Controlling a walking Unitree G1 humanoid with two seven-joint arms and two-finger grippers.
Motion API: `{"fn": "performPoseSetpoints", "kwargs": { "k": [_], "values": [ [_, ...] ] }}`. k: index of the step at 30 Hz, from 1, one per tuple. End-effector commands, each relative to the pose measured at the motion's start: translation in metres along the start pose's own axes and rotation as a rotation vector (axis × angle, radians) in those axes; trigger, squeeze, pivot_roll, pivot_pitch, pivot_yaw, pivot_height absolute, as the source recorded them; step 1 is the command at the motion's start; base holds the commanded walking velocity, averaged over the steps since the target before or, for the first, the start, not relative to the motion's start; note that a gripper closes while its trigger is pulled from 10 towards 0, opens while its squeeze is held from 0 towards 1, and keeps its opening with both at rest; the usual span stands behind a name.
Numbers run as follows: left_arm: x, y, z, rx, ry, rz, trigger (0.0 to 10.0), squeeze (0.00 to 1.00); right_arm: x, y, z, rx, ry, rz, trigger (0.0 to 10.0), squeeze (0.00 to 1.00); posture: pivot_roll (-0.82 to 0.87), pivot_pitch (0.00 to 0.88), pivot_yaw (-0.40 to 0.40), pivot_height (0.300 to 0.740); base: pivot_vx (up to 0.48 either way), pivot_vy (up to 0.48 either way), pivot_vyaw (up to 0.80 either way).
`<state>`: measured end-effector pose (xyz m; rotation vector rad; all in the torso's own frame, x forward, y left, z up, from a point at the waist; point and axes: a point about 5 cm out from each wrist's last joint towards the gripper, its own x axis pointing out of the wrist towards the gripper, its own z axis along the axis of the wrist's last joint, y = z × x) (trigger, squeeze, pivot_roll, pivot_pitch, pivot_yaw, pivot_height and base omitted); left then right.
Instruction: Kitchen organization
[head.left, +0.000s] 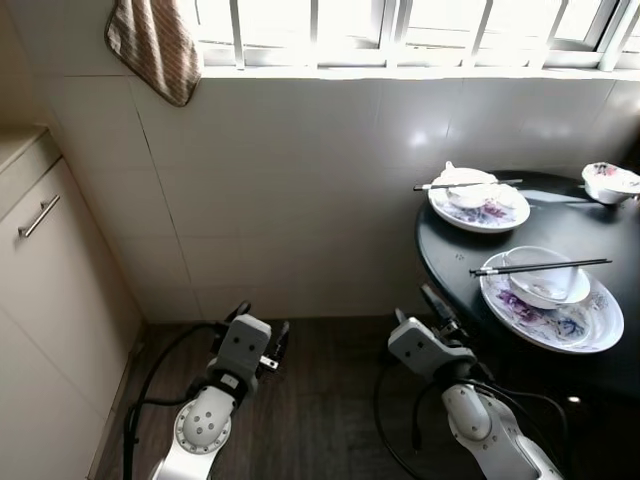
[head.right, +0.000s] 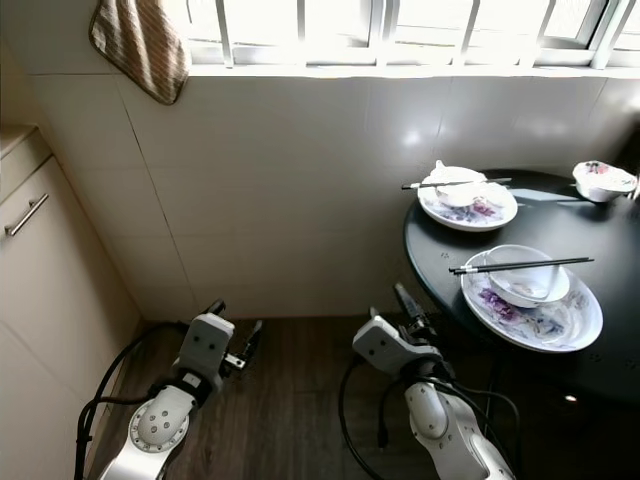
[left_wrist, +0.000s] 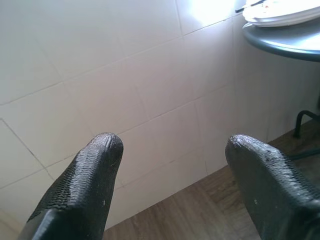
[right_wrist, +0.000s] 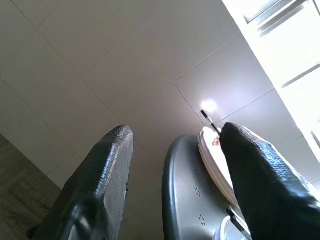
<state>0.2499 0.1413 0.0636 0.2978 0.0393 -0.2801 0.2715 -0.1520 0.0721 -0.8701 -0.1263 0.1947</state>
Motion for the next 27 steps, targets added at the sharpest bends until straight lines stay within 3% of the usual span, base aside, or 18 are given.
{"fn": "performPoseSetpoints", "kwargs": {
  "k": [1, 12, 20, 27],
  "values": [
    [0.0010, 0.0048, 0.0026, 0.002, -0.011, 0.010, 10.0, 0.00, 0.0023, -0.0015, 0.0026, 0.014, -0.014, -0.001, 10.0, 0.00, -0.04, 0.000, -0.028, 0.740, 0.428, 0.000, 0.00],
    [0.0007, 0.0036, 0.0017, -0.002, -0.009, 0.009, 10.0, 0.00, 0.0023, -0.0025, 0.0027, -0.013, -0.015, -0.004, 10.0, 0.00, -0.04, 0.000, -0.033, 0.740, 0.380, 0.000, 0.00],
    [0.0014, -0.0019, 0.0008, 0.046, -0.002, -0.012, 10.0, 0.00, 0.0020, -0.0048, 0.0002, -0.033, 0.005, -0.021, 10.0, 0.00, -0.04, 0.000, -0.036, 0.740, 0.000, 0.000, 0.00],
    [0.0019, -0.0021, -0.0002, 0.031, -0.001, -0.011, 10.0, 0.00, 0.0023, -0.0097, 0.0032, -0.149, -0.012, -0.067, 10.0, 0.00, -0.04, 0.000, -0.038, 0.740, 0.000, 0.000, 0.00]
  ]
}}
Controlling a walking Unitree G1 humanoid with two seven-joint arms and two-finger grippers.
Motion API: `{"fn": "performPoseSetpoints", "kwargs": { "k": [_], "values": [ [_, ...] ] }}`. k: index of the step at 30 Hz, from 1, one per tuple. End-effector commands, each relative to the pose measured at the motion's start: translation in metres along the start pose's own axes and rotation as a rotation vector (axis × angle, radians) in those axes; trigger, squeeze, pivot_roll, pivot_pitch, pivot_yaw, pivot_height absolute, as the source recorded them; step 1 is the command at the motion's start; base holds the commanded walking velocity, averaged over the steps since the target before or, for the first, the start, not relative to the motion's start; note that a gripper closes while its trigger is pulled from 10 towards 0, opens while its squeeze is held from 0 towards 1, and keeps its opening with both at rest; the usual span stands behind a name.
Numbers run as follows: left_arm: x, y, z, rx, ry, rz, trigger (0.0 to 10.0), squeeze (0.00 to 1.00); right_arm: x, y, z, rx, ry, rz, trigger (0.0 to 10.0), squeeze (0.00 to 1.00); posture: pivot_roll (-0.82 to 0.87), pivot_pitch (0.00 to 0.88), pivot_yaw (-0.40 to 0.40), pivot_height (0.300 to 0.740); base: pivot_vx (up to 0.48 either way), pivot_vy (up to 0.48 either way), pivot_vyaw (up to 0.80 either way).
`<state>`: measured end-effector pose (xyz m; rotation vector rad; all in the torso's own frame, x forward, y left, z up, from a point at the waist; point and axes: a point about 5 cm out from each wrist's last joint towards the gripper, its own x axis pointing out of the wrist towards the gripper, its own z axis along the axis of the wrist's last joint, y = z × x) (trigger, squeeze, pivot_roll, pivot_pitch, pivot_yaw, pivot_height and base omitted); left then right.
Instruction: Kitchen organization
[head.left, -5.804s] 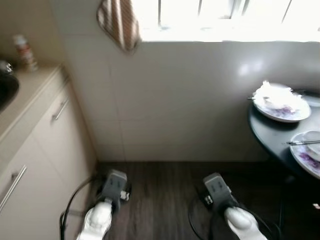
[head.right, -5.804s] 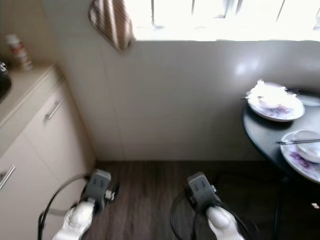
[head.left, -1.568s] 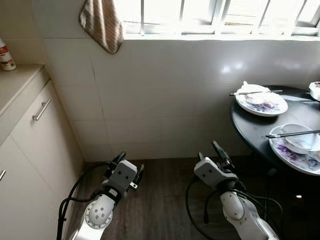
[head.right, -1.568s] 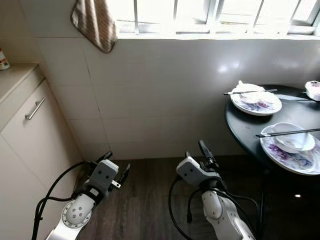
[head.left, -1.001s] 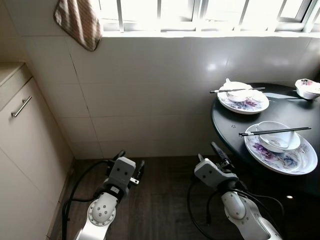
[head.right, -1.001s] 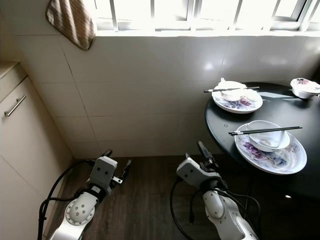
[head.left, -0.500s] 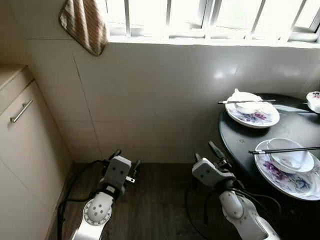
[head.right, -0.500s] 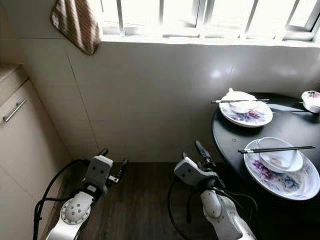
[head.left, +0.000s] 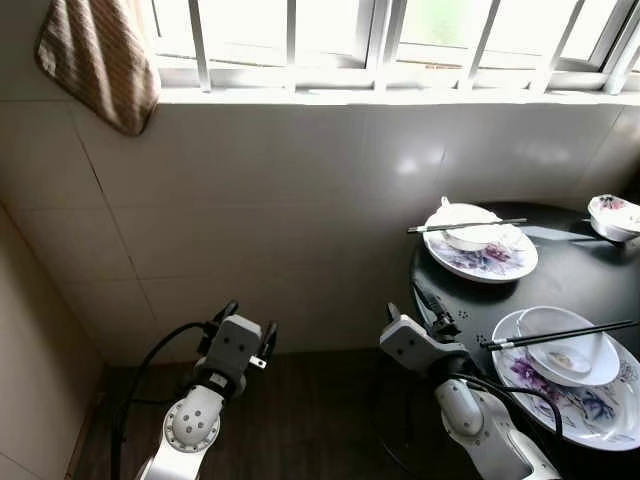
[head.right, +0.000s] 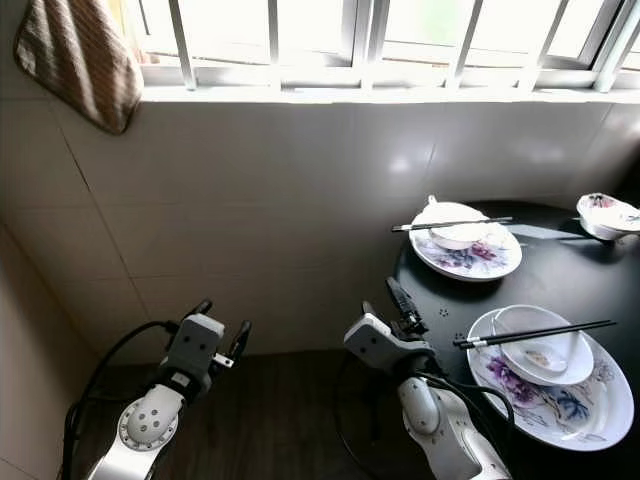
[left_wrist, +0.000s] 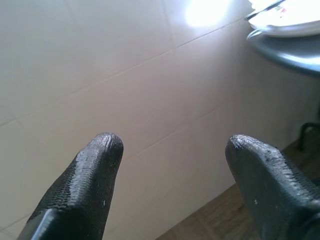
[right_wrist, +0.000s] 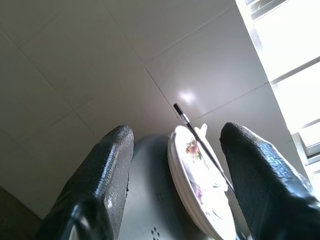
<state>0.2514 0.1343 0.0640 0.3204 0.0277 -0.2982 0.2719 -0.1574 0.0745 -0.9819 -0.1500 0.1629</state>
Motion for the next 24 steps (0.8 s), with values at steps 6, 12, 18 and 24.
{"fn": "performPoseSetpoints", "kwargs": {
  "k": [6, 12, 18, 24],
  "values": [
    [-0.002, 0.005, -0.003, -0.002, 0.008, 0.009, 10.0, 0.00, -0.009, -0.011, -0.007, -0.092, 0.121, -0.065, 10.0, 0.00, -0.05, 0.000, -0.041, 0.740, 0.000, 0.000, 0.00],
    [-0.001, 0.006, -0.003, -0.011, 0.009, 0.009, 10.0, 0.00, -0.017, -0.013, -0.027, -0.134, 0.278, -0.080, 10.0, 0.00, -0.05, 0.000, -0.037, 0.740, 0.000, 0.000, 0.00],
    [-0.001, 0.007, -0.004, -0.010, 0.009, 0.007, 10.0, 0.00, -0.015, -0.018, -0.033, -0.145, 0.341, -0.075, 10.0, 0.00, -0.05, 0.000, -0.032, 0.740, 0.000, 0.000, 0.00],
    [0.000, 0.007, -0.004, -0.012, 0.011, 0.002, 10.0, 0.00, -0.014, -0.016, -0.043, -0.102, 0.406, -0.032, 10.0, 0.00, -0.05, 0.000, -0.030, 0.740, 0.000, 0.000, 0.00]
  ]
}}
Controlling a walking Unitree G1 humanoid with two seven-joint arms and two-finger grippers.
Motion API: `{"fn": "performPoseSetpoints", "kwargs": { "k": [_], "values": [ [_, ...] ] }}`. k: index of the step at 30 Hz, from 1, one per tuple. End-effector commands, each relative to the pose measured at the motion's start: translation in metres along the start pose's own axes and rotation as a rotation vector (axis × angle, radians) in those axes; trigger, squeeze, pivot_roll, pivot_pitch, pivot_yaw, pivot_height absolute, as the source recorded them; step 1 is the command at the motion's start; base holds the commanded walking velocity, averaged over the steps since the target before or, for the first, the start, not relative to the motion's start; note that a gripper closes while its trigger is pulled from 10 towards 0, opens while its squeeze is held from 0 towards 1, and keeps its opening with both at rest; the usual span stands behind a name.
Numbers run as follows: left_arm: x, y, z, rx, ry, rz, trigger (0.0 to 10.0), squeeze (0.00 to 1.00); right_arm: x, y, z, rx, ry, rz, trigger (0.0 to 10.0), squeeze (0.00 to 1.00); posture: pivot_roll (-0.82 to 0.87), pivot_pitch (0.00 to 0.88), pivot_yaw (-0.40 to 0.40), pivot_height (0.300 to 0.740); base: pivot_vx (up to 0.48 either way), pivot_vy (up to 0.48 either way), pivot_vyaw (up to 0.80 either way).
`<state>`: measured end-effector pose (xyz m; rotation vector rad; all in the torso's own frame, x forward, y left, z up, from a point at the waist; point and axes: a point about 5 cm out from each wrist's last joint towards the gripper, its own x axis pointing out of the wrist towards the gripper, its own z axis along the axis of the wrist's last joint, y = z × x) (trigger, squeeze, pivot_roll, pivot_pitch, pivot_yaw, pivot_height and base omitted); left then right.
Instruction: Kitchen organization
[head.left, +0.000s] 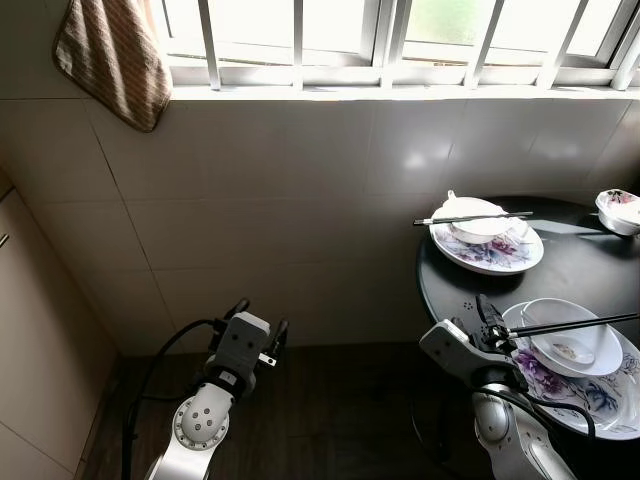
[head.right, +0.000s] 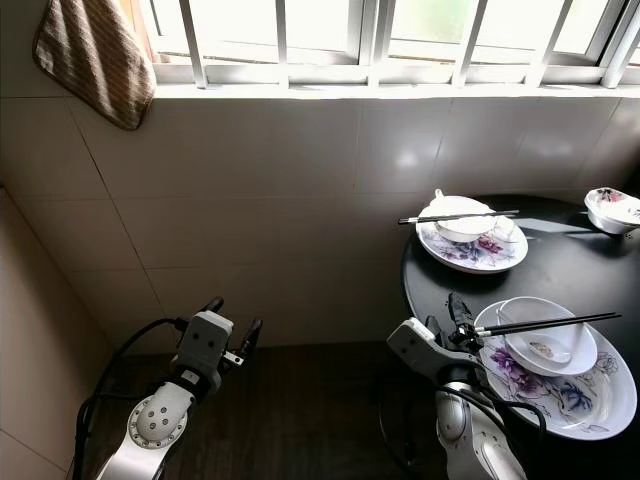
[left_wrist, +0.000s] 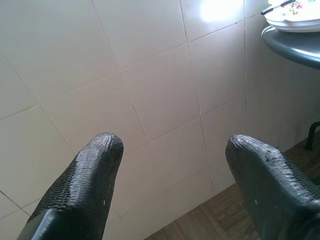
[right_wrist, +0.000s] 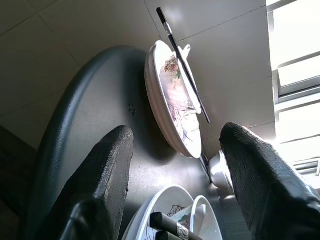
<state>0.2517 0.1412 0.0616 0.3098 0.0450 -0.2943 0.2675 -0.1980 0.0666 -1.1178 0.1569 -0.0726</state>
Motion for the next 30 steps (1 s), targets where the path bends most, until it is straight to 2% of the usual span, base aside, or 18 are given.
{"fn": "performPoseSetpoints", "kwargs": {
  "k": [1, 7, 9, 22, 30],
  "values": [
    [0.002, 0.002, 0.000, 0.001, -0.005, 0.001, 10.0, 0.00, 0.002, 0.001, -0.007, 0.030, 0.040, 0.031, 10.0, 0.00, -0.05, 0.000, -0.030, 0.740, 0.000, 0.000, 0.00],
    [0.003, 0.001, 0.000, 0.001, -0.004, 0.000, 10.0, 0.00, 0.007, 0.000, -0.012, -0.016, 0.056, 0.036, 10.0, 0.00, -0.04, 0.000, -0.034, 0.740, 0.000, 0.000, 0.00],
    [0.003, 0.001, 0.000, -0.003, -0.004, 0.002, 10.0, 0.00, 0.008, -0.003, -0.016, -0.057, 0.074, 0.021, 10.0, 0.00, -0.04, 0.000, -0.037, 0.740, 0.000, 0.000, 0.00],
    [0.003, 0.002, -0.002, -0.005, -0.001, 0.002, 10.0, 0.00, 0.008, 0.002, -0.023, -0.006, 0.120, 0.054, 10.0, 0.00, -0.04, 0.000, -0.032, 0.740, 0.000, 0.000, 0.00],
    [0.004, 0.002, -0.001, -0.010, -0.003, 0.006, 10.0, 0.00, 0.015, -0.009, -0.034, -0.087, 0.124, 0.038, 10.0, 0.00, -0.04, 0.000, -0.038, 0.740, 0.000, 0.000, 0.00]
  ]
}}
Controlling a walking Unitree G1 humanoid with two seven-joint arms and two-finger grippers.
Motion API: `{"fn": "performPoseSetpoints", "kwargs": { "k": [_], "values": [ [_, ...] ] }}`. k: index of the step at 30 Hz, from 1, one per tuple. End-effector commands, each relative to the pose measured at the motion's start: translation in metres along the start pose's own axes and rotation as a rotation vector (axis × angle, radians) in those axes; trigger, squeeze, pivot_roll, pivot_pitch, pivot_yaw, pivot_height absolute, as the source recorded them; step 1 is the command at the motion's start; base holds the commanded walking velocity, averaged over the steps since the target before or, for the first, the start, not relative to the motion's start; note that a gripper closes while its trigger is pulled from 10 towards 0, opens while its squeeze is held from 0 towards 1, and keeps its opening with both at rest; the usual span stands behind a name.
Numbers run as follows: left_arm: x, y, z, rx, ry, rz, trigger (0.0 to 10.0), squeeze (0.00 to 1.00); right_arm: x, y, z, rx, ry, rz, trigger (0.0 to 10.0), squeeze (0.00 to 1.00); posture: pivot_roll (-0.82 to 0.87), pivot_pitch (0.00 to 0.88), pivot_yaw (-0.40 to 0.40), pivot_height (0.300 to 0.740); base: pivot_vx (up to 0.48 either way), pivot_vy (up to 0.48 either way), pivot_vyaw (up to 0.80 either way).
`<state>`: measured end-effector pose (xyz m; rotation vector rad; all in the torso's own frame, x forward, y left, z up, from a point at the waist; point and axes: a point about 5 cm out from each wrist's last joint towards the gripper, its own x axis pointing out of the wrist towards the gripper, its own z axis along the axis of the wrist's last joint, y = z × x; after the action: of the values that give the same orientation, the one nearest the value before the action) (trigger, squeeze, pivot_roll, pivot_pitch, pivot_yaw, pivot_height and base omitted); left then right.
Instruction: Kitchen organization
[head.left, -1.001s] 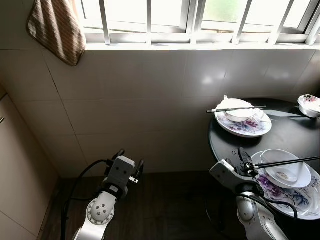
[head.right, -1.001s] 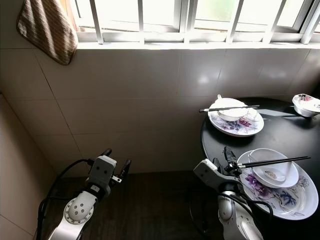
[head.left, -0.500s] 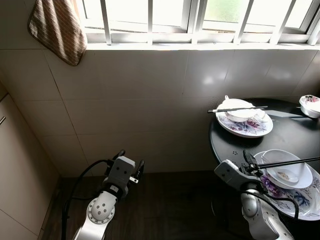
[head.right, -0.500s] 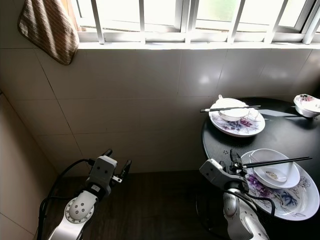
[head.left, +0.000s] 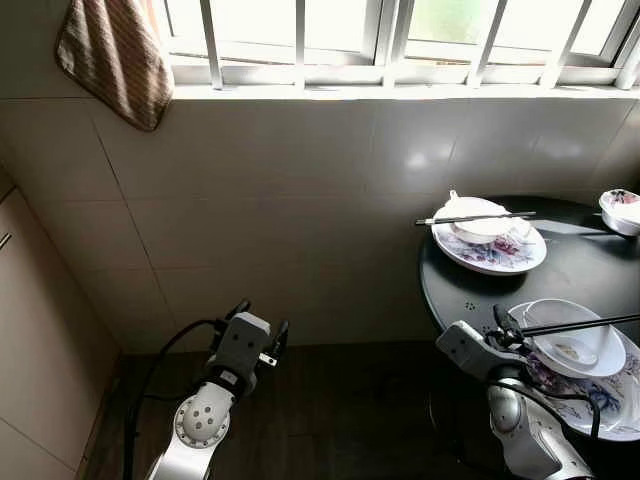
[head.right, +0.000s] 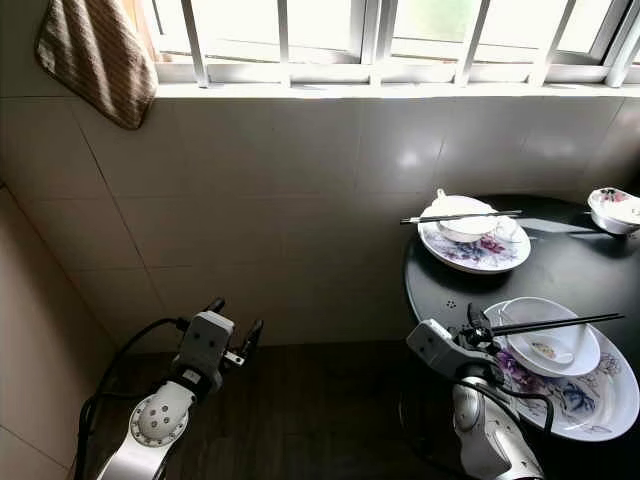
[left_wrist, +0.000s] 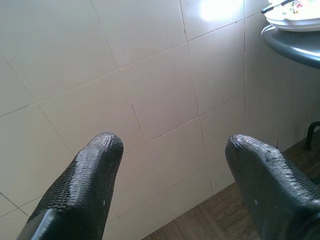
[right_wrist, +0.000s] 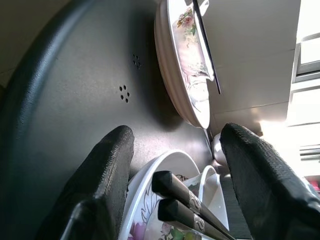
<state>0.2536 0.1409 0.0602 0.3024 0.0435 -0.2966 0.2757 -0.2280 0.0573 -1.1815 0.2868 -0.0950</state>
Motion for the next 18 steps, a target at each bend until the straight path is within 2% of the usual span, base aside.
{"fn": "performPoseSetpoints", "kwargs": {
  "k": [1, 18],
  "values": [
    [0.0015, 0.0017, 0.0001, -0.003, 0.000, 0.008, 10.0, 0.00, 0.0026, -0.0036, -0.0042, -0.016, 0.010, -0.004, 10.0, 0.00, -0.04, 0.000, -0.038, 0.740, 0.000, 0.000, 0.00],
    [0.0010, 0.0000, -0.0002, -0.010, 0.002, 0.007, 10.0, 0.00, 0.0057, -0.0086, -0.0027, -0.095, -0.018, -0.052, 10.0, 0.00, -0.04, 0.000, -0.044, 0.740, 0.000, 0.000, 0.00]
  ]
}}
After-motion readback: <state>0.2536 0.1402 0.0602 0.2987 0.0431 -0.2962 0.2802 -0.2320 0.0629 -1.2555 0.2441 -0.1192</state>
